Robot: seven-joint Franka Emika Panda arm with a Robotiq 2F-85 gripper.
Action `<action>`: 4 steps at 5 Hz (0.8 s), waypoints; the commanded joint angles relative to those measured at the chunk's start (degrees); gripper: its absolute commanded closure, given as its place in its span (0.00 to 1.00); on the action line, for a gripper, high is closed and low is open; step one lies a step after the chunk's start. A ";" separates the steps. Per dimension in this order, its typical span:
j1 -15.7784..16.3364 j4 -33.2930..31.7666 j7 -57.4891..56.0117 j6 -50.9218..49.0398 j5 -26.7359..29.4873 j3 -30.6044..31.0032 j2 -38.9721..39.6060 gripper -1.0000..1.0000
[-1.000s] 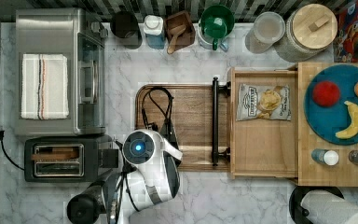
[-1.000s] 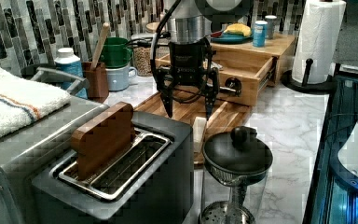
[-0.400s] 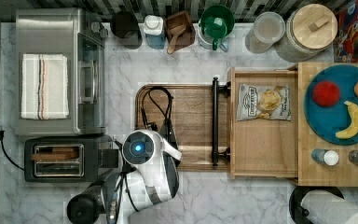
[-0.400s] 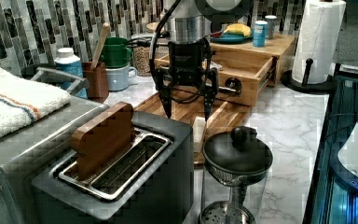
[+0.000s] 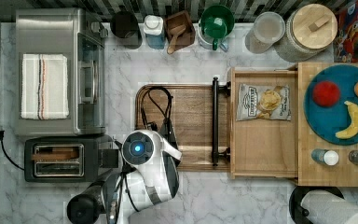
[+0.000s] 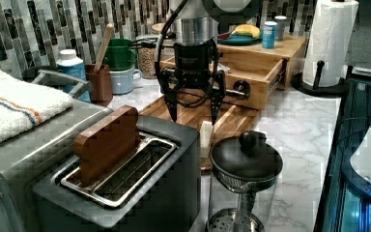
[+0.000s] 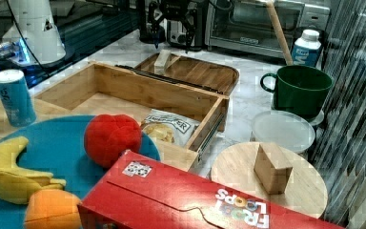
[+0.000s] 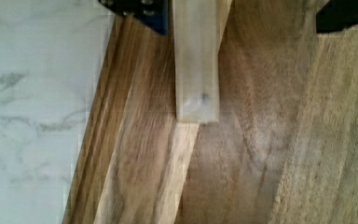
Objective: Place the butter on the board.
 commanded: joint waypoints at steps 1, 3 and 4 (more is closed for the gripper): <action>0.50 3.75 3.08 -0.09 0.32 0.84 -0.85 0.00; 0.32 3.77 3.08 -0.10 0.32 1.02 -0.85 0.00; 0.43 3.78 3.10 -0.10 0.32 0.92 -0.85 0.00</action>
